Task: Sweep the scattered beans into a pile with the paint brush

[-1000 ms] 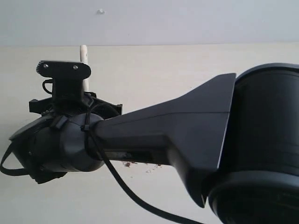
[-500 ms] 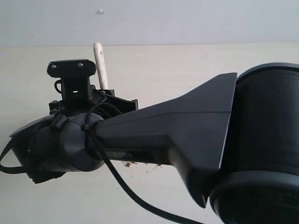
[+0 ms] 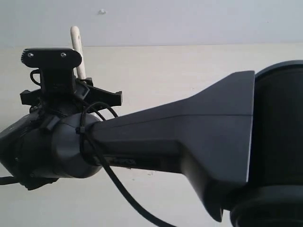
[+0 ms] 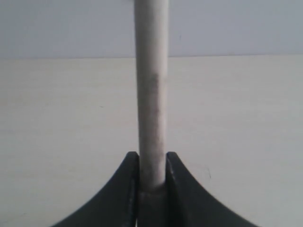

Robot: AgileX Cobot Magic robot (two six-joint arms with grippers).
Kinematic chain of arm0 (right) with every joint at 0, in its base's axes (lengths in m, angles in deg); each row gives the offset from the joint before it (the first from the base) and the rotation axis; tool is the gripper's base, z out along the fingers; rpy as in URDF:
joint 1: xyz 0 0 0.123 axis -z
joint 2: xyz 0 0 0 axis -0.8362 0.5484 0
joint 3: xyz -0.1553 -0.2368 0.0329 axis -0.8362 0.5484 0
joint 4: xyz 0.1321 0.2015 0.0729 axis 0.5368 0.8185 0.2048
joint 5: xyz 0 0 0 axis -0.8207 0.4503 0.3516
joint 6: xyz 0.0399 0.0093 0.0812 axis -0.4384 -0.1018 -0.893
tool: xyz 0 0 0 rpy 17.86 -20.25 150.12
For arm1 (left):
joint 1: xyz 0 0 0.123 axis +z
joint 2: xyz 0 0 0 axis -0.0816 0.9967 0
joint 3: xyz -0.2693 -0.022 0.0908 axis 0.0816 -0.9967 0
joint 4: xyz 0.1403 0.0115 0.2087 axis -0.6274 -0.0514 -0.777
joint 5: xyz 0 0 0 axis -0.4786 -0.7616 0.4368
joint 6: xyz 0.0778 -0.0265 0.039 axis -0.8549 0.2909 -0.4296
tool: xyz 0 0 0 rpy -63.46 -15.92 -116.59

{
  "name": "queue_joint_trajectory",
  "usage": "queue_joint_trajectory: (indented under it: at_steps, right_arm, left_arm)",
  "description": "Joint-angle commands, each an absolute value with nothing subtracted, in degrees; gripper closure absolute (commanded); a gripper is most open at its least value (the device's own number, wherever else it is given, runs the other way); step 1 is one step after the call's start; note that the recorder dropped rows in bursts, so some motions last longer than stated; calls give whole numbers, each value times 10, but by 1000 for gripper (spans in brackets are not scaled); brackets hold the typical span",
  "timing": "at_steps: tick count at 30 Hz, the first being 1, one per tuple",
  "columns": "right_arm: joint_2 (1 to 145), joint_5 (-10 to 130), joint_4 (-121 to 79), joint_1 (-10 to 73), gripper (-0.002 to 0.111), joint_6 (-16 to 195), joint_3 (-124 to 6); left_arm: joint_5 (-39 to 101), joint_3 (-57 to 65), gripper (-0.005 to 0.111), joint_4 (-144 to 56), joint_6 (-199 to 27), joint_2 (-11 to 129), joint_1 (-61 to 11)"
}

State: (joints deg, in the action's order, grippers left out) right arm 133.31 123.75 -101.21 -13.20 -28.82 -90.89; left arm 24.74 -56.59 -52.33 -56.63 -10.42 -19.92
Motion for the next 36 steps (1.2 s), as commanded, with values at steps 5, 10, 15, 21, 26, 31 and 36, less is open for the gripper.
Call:
queue_joint_trajectory:
  at_steps: [5, 10, 15, 21, 26, 31, 36]
  right_arm:
    - [1352, 1200, -1034, -98, 108, -303, -913]
    - [1362, 1182, -998, -84, 108, -302, -913]
    - [1362, 1239, -981, -83, 108, -267, -913]
    - [1361, 1278, -956, -83, 108, -248, -913]
    - [1347, 1274, -956, -92, 108, -247, -913]
    - [1321, 1245, -979, -113, 108, -252, -913]
    - [1319, 1154, -987, -126, 108, -247, -913]
  left_arm:
    - [249, -568, 107, -526, -562, -108, -202]
    - [249, -568, 107, -526, -562, -108, -202]
    - [249, -568, 107, -526, -562, -108, -202]
    - [249, -568, 107, -526, -562, -108, -202]
    - [249, -568, 107, -526, -562, -108, -202]
    - [249, -568, 107, -526, -562, -108, -202]
    - [249, -568, 107, -526, -562, -108, -202]
